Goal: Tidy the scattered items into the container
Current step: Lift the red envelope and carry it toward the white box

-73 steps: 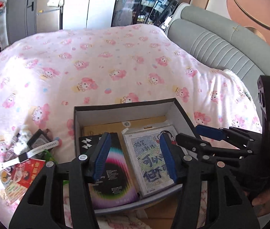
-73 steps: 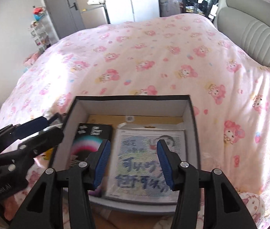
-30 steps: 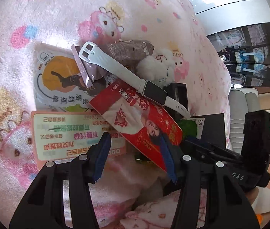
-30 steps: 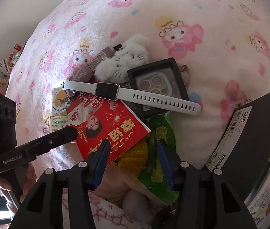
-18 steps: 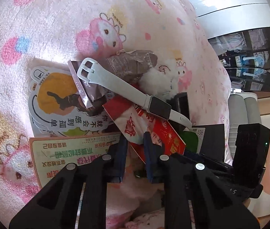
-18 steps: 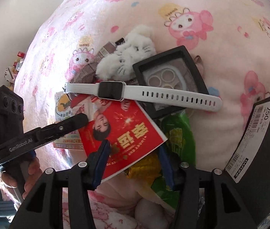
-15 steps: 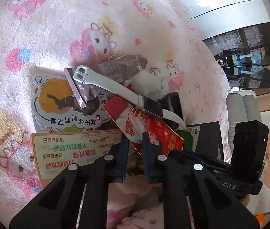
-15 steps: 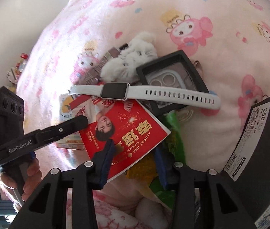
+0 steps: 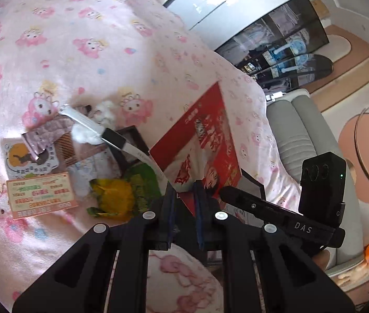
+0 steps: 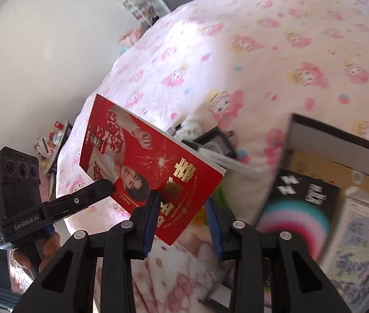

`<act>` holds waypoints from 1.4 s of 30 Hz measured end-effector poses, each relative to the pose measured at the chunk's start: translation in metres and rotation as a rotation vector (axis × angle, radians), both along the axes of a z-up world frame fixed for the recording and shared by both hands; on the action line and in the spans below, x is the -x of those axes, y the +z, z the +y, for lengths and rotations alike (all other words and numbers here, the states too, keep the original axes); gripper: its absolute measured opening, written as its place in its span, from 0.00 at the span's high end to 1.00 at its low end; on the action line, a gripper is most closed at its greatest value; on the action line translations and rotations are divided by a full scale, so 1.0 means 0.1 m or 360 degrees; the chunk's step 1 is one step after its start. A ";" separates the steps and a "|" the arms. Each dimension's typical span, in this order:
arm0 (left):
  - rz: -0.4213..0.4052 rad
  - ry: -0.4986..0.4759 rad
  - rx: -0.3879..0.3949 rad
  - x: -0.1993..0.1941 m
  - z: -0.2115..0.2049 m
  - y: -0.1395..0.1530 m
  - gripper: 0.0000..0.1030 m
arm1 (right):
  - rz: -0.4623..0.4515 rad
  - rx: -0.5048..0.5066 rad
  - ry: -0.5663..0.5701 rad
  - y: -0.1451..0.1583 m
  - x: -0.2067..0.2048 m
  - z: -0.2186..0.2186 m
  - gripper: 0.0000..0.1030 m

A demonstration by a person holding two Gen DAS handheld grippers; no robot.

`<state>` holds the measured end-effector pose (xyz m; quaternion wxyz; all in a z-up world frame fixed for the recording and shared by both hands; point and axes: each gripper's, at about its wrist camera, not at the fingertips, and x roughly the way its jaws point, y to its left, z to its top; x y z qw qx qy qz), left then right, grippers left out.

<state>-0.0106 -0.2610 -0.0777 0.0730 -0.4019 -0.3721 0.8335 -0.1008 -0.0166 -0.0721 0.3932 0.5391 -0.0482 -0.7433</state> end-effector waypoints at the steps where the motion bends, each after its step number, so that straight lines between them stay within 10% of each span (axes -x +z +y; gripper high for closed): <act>1: 0.0001 -0.0038 0.0006 0.04 0.11 0.03 0.89 | 0.0001 0.0016 -0.0028 0.04 -0.01 0.14 0.70; 19: -0.0382 -0.0773 0.0161 0.83 2.65 -0.62 0.88 | -0.0095 -0.0283 -0.0509 -0.57 0.08 2.53 0.70; 25: -0.0620 -0.0816 0.0325 0.87 2.83 -0.86 0.84 | 0.0005 -0.0413 -0.0453 -0.72 0.14 2.46 0.70; 30: -0.0545 -0.0793 0.0402 0.86 2.70 -0.62 0.67 | 0.0112 -0.0527 -0.0459 -0.67 0.15 2.39 0.70; 42: -0.0539 -0.0747 0.0432 1.55 2.68 -0.71 0.67 | 0.0081 -0.0501 -0.0505 -0.71 0.20 2.37 0.70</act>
